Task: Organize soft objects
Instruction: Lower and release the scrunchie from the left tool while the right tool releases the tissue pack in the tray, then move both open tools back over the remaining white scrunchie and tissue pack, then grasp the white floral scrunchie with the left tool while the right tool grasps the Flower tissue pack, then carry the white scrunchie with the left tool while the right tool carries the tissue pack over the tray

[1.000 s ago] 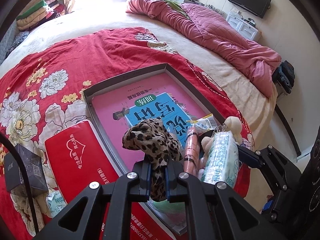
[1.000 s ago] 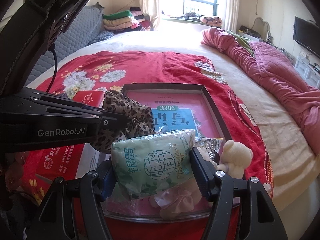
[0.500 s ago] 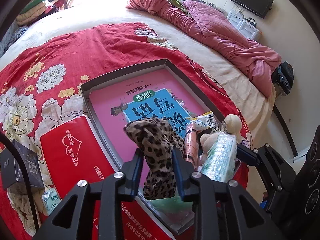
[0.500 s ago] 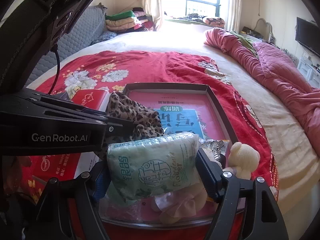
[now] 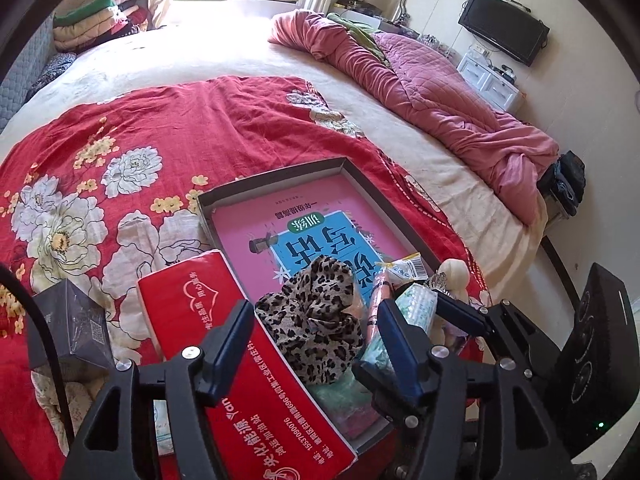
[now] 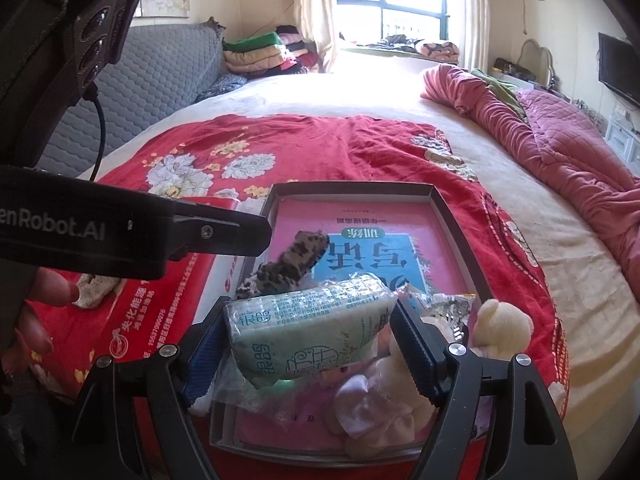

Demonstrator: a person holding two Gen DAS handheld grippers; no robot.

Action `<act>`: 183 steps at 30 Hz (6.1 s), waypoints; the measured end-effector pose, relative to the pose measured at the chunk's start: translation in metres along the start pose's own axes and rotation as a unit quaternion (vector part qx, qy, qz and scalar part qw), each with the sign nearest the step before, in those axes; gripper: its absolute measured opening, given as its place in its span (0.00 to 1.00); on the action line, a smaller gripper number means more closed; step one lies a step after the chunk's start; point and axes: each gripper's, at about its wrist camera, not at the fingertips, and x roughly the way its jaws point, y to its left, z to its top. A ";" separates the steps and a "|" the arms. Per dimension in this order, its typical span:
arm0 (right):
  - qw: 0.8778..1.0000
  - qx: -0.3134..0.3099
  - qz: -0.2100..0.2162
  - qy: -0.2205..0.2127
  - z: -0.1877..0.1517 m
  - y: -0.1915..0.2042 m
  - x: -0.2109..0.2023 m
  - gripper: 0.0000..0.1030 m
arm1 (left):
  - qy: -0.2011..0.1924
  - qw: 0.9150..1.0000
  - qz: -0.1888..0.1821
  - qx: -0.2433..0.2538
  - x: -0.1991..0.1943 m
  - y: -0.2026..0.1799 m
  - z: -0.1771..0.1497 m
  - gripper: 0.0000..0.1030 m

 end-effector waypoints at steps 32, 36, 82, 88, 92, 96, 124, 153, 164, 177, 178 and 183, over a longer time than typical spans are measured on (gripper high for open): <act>0.997 0.075 0.003 -0.015 0.007 0.029 0.009 0.83 | -0.066 0.997 -0.004 -0.048 -0.086 0.055 -0.021 0.68; 0.997 0.065 0.009 -0.030 0.015 0.036 0.001 0.83 | -0.066 0.997 -0.004 -0.047 -0.091 0.058 -0.023 0.68; 0.993 -0.064 -0.007 0.102 0.008 0.239 0.070 0.83 | -0.037 0.981 0.105 -0.159 -0.111 0.245 -0.129 0.69; 0.987 -0.086 -0.054 0.124 0.000 0.244 0.094 0.83 | -0.017 0.980 0.101 -0.170 -0.088 0.257 -0.137 0.76; 0.983 -0.093 -0.077 0.137 -0.001 0.249 0.108 0.83 | -0.007 0.980 0.103 -0.168 -0.076 0.260 -0.139 0.76; 0.973 -0.117 -0.118 0.158 -0.007 0.255 0.126 0.83 | 0.001 0.981 0.104 -0.162 -0.068 0.262 -0.139 0.76; 0.988 -0.110 0.005 0.112 0.000 0.227 0.108 0.43 | -0.018 0.982 0.098 -0.160 -0.060 0.258 -0.137 0.08; 0.987 0.117 -0.044 -0.106 0.042 -0.007 -0.107 0.43 | -0.114 0.993 -0.005 0.038 -0.113 -0.001 -0.009 0.08; 0.985 0.145 -0.058 -0.071 0.011 -0.043 -0.092 0.43 | -0.035 0.995 -0.018 0.093 -0.032 -0.054 -0.027 0.08; 0.990 0.132 -0.047 -0.031 0.002 -0.037 -0.055 0.43 | 0.019 0.995 0.007 0.097 0.032 -0.043 -0.033 0.08; 0.990 0.127 -0.047 -0.028 0.003 -0.036 -0.051 0.43 | 0.020 0.995 0.008 0.096 0.034 -0.041 -0.032 0.08; 0.993 0.108 -0.042 -0.010 0.004 -0.030 -0.030 0.43 | 0.025 0.996 0.009 0.088 0.042 -0.034 -0.028 0.08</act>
